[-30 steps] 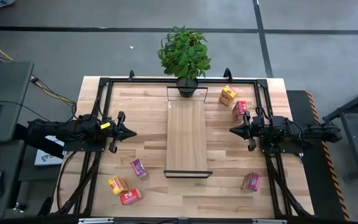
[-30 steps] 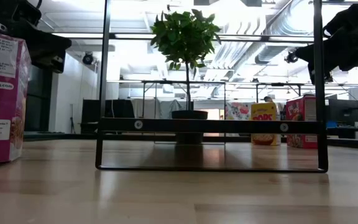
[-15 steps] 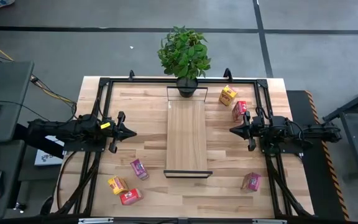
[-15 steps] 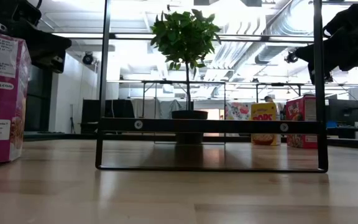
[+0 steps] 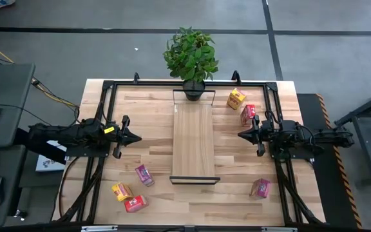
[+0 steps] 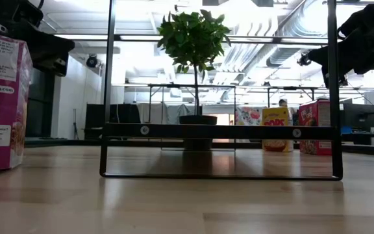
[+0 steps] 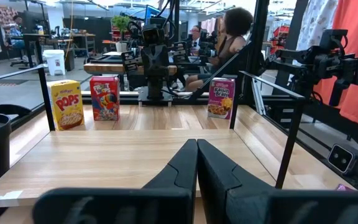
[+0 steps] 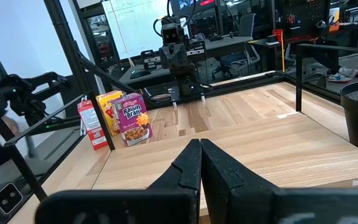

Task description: Stack cereal on shelf

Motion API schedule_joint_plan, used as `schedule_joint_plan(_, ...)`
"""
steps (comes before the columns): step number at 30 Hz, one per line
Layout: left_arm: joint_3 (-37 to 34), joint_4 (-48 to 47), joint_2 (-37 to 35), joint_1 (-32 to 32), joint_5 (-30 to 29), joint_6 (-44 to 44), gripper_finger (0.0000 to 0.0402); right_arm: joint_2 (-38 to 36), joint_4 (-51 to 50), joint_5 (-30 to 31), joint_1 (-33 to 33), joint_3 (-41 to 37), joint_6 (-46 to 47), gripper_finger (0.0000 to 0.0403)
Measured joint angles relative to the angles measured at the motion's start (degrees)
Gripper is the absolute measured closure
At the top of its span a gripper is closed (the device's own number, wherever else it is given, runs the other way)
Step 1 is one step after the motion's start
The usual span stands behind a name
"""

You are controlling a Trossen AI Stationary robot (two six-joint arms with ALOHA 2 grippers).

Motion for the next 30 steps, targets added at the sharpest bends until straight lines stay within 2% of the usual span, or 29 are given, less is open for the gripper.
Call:
schedule_joint_plan(2, 0.00, 0.00, -0.01, 0.00, -0.02, 0.70, 0.0398, -0.01, 0.00, 0.00, -0.02, 0.00, 0.00, 0.0402)
schedule_joint_plan(8, 0.00, 0.00, 0.01, 0.02, -0.01, 10.65, 0.0398, -0.02, 0.01, -0.03, -0.01, 0.00, 0.00, 0.0402)
schedule_joint_plan(19, 0.00, 0.48, 0.01, 0.02, 0.03, 9.68, 0.0398, -0.02, 0.00, -0.31, 0.00, 0.00, 0.00, 0.0402)
schedule_joint_plan(23, 0.00, 9.53, 0.03, 0.02, -0.17, 8.98, 0.0397, 0.00, 0.00, -0.27, -0.02, -0.02, 0.00, 0.0402)
schedule_joint_plan(26, 0.37, 16.92, 0.80, 0.02, -1.77, 8.39, 0.0381, -0.02, 0.00, -0.24, -0.02, 0.00, 0.00, 0.0402)
schedule_joint_plan(30, 4.66, 16.37, 5.26, 0.02, -3.79, 9.52, 0.0324, 0.00, 0.00, -0.22, 0.00, 0.00, -0.02, 0.0402)
